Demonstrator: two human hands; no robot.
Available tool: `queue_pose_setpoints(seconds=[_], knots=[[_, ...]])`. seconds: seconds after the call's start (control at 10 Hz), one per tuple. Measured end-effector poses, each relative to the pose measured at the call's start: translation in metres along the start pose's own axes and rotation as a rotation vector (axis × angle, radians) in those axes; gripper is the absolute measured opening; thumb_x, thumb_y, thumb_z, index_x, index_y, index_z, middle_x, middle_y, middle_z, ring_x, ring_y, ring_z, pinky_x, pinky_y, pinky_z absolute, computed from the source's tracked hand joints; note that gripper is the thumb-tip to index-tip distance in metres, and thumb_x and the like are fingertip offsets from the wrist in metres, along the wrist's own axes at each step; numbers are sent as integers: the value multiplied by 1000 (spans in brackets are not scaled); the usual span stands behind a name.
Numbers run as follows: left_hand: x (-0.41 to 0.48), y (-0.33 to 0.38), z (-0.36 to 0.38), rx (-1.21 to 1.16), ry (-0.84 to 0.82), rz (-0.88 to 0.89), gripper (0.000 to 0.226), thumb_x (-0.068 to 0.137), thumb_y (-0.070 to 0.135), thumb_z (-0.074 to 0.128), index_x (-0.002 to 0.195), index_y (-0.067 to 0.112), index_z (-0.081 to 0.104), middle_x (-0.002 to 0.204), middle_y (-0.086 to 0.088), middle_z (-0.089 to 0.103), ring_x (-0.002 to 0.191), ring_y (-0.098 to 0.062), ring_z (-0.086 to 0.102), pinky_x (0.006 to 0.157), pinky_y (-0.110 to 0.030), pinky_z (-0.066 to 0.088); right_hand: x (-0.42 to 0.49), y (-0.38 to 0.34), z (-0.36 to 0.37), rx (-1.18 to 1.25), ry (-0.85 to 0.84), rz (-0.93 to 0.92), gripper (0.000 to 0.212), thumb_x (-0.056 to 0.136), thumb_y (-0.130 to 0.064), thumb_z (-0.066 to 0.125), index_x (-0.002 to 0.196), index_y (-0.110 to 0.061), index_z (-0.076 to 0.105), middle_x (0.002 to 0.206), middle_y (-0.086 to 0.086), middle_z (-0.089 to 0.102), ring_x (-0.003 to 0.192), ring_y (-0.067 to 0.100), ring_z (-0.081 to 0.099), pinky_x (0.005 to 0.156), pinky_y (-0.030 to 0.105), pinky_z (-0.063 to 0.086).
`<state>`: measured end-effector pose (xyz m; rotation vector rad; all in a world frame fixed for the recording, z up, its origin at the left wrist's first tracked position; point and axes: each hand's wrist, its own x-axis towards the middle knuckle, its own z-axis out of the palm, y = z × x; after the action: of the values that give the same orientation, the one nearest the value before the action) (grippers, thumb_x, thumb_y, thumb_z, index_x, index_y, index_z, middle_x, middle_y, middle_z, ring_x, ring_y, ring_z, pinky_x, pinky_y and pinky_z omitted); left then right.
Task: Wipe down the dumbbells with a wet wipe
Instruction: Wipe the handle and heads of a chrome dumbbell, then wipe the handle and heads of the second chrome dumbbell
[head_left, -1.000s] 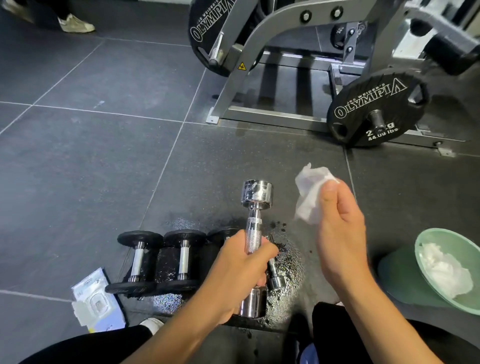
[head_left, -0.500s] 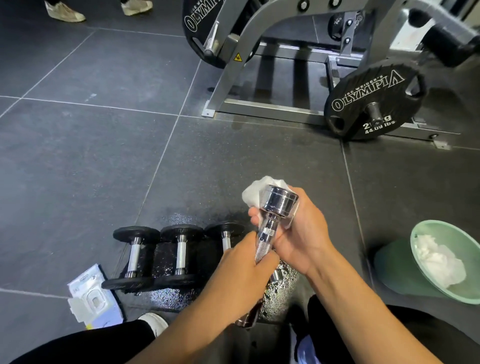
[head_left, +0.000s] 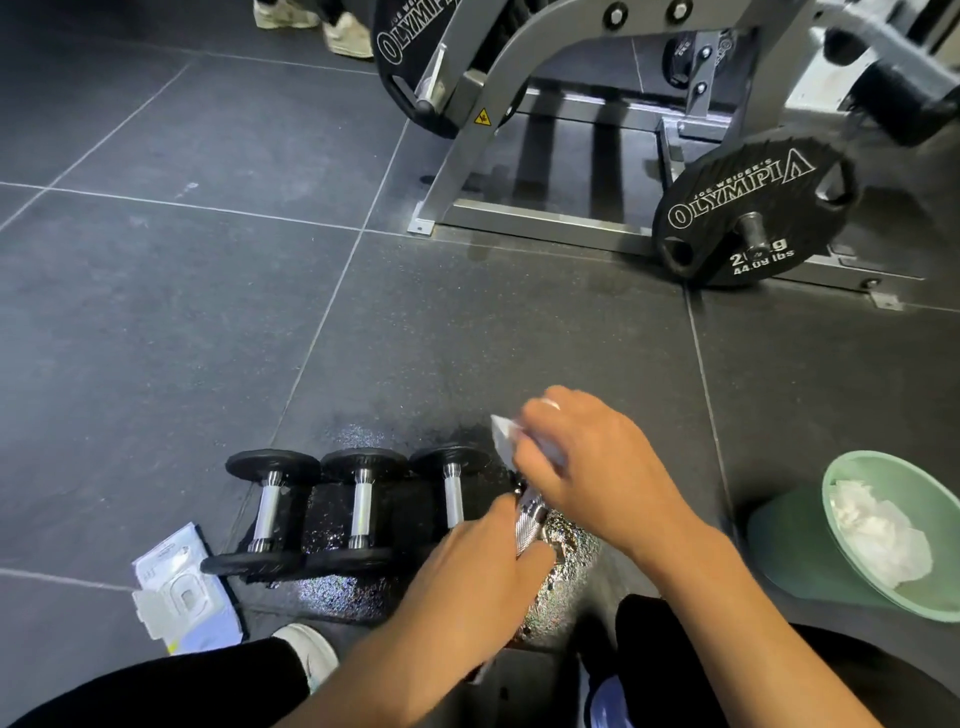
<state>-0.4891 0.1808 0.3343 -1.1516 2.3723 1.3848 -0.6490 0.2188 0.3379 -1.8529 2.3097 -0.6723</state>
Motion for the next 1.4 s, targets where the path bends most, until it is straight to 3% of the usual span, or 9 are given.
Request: queue_pose_setpoints(seconds=[0.2, 0.3, 0.4, 0.6, 0.8, 1.0, 1.2, 1.3, 1.4], knots=[[-1, -21, 14, 291, -85, 89, 21, 102, 44, 46, 104, 24, 42, 106, -9, 68, 101, -39, 64, 82, -44, 48, 1, 21, -15, 36, -776, 536, 29, 108, -26, 39, 87, -16, 57, 89, 8, 67, 71, 21, 53, 63, 29, 40], [3, -40, 37, 99, -192, -9, 21, 97, 48, 47, 95, 28, 41, 98, -1, 62, 92, -33, 58, 78, -43, 43, -8, 32, -19, 66, -887, 649, 37, 110, -36, 39, 78, -19, 47, 78, 3, 58, 75, 24, 55, 69, 31, 46], [19, -76, 69, -157, -183, -171, 19, 85, 50, 51, 87, 31, 47, 84, 5, 61, 76, -22, 58, 72, -38, 49, -18, 41, -16, 20, -813, 794, 41, 109, -42, 41, 73, -23, 40, 77, 0, 48, 89, 27, 54, 79, 33, 45], [81, -118, 137, -689, -33, -519, 11, 100, 2, 55, 95, 10, 50, 67, -2, 43, 50, -11, 38, 46, -27, 35, -31, 56, -29, -38, -537, 786, 31, 107, -42, 42, 99, -16, 57, 95, 8, 59, 104, 33, 68, 82, 41, 51], [203, -115, 193, -560, -2, -514, 6, 102, 13, 58, 109, 13, 59, 105, -12, 67, 79, -17, 62, 68, -33, 51, -49, 75, -52, -105, -507, 666, 27, 108, -34, 36, 93, -18, 51, 106, 9, 64, 106, 38, 66, 82, 36, 50], [301, -126, 214, -387, 152, -615, 22, 102, 19, 58, 120, 7, 60, 120, -16, 69, 102, -30, 69, 78, -36, 53, -74, 103, -45, -19, -417, 719, 32, 100, -46, 35, 81, -23, 48, 67, -6, 58, 65, 13, 56, 67, 31, 53], [353, -182, 242, -357, 176, -797, 38, 99, 17, 57, 134, 3, 62, 130, -20, 71, 117, -37, 71, 93, -42, 62, -75, 108, -55, -56, -430, 765, 31, 104, -49, 34, 93, -24, 49, 93, -8, 59, 86, 10, 69, 67, 20, 52], [338, -160, 229, -292, 202, -791, 35, 102, 15, 59, 133, -2, 62, 130, -21, 70, 116, -36, 70, 83, -37, 59, -80, 111, -40, -38, -231, 650, 37, 92, -50, 37, 65, -29, 50, 48, -5, 46, 46, 15, 58, 44, 25, 45], [338, -164, 230, -181, 168, -802, 35, 103, 18, 62, 132, -2, 64, 138, -21, 66, 124, -36, 65, 96, -39, 56, -94, 114, -31, -64, -139, 751, 36, 85, -28, 68, 54, -20, 51, 41, 12, 48, 31, 26, 55, 39, 31, 45]])
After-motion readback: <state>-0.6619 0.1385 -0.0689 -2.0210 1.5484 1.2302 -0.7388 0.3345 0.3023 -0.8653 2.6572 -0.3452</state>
